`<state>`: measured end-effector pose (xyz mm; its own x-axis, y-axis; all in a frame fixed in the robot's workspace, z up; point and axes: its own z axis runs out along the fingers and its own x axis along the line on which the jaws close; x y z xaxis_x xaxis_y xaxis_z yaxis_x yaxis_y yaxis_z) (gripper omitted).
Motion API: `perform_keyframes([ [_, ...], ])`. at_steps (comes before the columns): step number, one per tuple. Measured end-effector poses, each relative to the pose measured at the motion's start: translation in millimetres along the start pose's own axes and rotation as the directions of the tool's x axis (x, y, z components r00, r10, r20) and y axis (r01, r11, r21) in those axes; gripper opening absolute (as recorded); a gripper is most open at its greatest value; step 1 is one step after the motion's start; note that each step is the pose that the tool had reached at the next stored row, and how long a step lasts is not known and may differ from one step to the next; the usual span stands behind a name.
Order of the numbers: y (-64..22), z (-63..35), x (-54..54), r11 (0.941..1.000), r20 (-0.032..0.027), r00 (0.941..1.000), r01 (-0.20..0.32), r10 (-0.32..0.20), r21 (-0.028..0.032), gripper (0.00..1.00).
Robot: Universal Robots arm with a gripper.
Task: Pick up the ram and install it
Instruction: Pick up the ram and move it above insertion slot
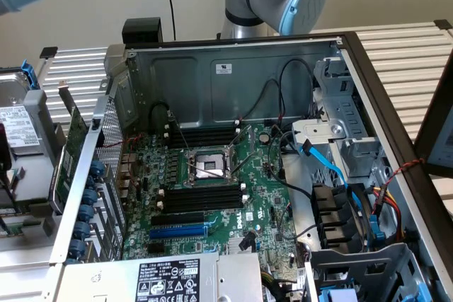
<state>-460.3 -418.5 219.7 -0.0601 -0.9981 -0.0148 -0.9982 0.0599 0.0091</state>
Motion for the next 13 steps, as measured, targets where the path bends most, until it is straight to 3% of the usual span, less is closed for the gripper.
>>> perform_keyframes([
  [13,-0.4,18.0,0.4,0.9992,-0.0004,0.9992,0.039,-0.039,-0.0006,0.42],
])
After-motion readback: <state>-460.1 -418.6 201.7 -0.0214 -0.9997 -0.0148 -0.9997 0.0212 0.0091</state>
